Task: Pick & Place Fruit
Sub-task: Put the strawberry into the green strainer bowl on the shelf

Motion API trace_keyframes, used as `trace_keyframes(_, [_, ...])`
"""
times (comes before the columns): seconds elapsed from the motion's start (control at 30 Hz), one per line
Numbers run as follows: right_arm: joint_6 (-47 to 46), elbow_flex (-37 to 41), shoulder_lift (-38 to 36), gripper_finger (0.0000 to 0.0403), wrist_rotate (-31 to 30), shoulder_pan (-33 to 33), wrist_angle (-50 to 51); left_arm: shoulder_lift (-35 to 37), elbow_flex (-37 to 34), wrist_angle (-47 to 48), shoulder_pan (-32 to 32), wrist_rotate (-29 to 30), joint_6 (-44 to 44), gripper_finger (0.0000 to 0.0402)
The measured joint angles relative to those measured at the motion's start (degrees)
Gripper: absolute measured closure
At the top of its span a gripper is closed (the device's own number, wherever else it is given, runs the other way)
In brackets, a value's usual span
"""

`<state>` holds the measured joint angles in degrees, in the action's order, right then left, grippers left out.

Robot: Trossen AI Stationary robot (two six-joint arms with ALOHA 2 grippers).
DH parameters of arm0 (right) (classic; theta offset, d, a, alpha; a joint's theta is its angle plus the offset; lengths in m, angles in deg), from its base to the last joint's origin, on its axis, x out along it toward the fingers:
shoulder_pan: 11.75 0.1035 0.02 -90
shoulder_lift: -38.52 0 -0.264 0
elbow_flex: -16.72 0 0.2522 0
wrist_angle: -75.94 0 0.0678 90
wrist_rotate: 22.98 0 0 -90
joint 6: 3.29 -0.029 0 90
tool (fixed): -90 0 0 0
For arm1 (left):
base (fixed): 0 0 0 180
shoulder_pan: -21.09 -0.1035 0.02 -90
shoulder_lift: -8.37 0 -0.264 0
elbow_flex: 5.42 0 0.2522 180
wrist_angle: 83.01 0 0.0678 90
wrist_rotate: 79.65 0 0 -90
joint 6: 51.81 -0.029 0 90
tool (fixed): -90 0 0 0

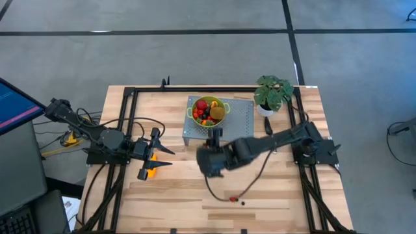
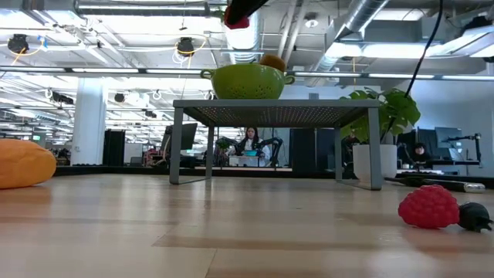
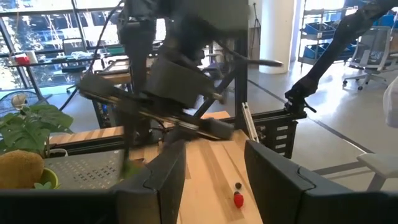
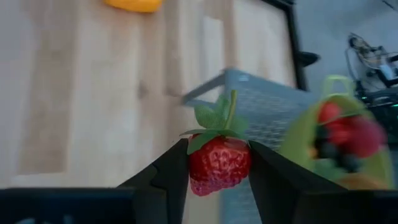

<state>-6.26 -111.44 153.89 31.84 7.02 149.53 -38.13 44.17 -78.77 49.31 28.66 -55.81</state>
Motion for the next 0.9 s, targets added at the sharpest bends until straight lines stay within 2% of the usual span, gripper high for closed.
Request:
trace_keyframes(0.13, [4.1, -4.3, 0.0, 0.0273, 0.2, -4.7, 0.3, 0.0, 0.0, 0.0, 0.0, 0.2, 0.0, 0.0243])
trace_keyframes(0.3, [6.4, -8.4, 0.0, 0.0259, 1.2, -11.5, 0.4, 0.0, 0.0, 0.0, 0.0, 0.2, 0.0, 0.0243])
trace_keyframes(0.5, [5.1, -8.6, 0.0, 0.0262, 9.6, -19.0, 1.2, 0.0, 0.0, 0.0, 0.0, 0.2, 0.0, 0.0243])
trace_keyframes(0.67, [5.0, -8.6, 0.0, 0.0263, 13.0, -21.2, 0.8, 0.0, 0.0, 0.0, 0.0, 0.2, 0.0, 0.0243])
trace_keyframes(0.9, [4.4, -8.6, 0.0, 0.0228, 14.4, -21.4, 1.1, 0.0, 0.0, 0.0, 0.0, 0.1, 0.0, 0.0243])
